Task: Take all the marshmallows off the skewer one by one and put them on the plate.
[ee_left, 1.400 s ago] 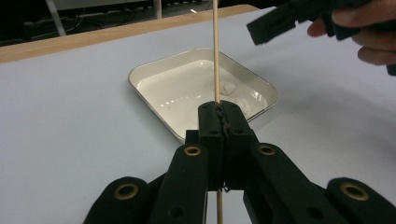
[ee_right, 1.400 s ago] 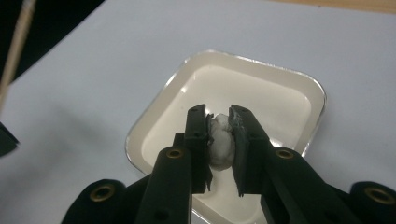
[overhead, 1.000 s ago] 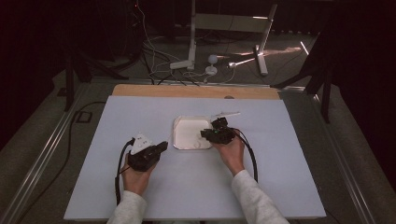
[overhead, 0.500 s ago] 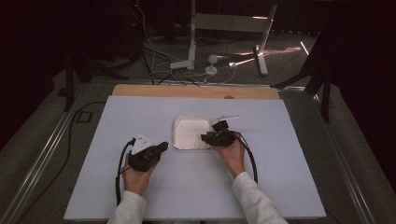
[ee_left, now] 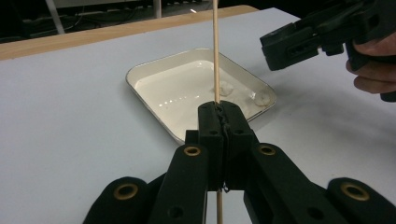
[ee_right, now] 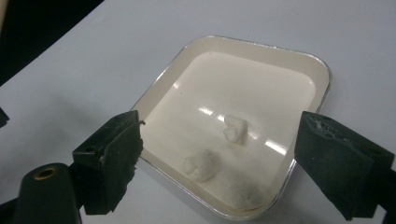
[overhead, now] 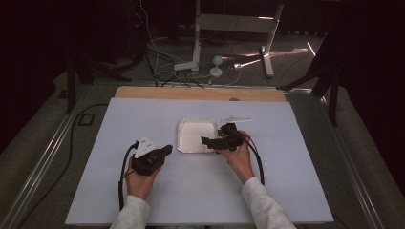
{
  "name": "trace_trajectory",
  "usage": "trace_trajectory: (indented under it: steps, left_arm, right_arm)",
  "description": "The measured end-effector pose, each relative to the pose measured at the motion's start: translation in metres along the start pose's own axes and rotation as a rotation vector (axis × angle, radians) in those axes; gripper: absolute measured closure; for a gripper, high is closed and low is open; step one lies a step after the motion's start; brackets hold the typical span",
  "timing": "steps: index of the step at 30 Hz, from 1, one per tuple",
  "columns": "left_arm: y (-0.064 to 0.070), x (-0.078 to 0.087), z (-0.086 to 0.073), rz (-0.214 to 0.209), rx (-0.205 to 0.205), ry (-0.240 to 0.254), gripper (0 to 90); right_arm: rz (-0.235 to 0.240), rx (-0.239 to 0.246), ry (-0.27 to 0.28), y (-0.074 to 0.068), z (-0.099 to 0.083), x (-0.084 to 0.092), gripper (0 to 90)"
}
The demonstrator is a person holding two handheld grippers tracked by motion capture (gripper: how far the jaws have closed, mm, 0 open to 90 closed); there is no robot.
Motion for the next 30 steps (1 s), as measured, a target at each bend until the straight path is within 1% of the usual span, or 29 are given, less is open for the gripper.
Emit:
trace_trajectory:
  steps: [5, 8, 11, 12, 18, 23, 27, 30]
  left_arm:
    - [0.002, 0.000, 0.004, -0.004, 0.000, 0.005, 89.5]
    - [0.003, 0.000, 0.007, -0.008, -0.002, 0.009, 89.4]
    - [0.005, 0.000, 0.011, -0.011, -0.005, 0.015, 89.4]
    - [0.005, 0.000, 0.012, -0.012, -0.006, 0.017, 89.4]
    - [0.006, -0.003, 0.017, -0.011, 0.009, 0.023, 89.2]
    - [0.007, -0.005, 0.024, -0.013, 0.000, 0.029, 89.2]
    - [0.008, -0.007, 0.031, -0.012, 0.000, 0.034, 89.2]
    - [0.008, -0.009, 0.036, -0.012, -0.001, 0.034, 89.2]
  right_arm:
    - [0.000, 0.009, 0.031, 0.001, 0.005, 0.010, 2.4]
    - [-0.011, 0.008, 0.048, 0.003, 0.007, 0.017, 0.0]
    - [-0.017, 0.011, 0.063, 0.004, 0.008, 0.024, 0.0]
    - [-0.022, 0.019, 0.068, 0.005, 0.008, 0.026, 0.0]
    - [-0.026, 0.028, 0.084, 0.006, 0.005, 0.035, 0.0]
    - [-0.027, 0.042, 0.103, 0.008, 0.003, 0.047, 0.0]
    - [-0.032, 0.050, 0.122, 0.011, 0.002, 0.058, 0.0]
    - [-0.039, 0.051, 0.124, 0.014, 0.001, 0.063, 0.0]
Point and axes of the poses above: each handheld gripper's, and its own axes: x roughly backward along the jaws, z roughly out of its top, y roughly to its right, the point moved 8 cm from there along -x, roughly forward along the jaws, and after that the axes turned 7 degrees about -z, right-handed, at the moved point
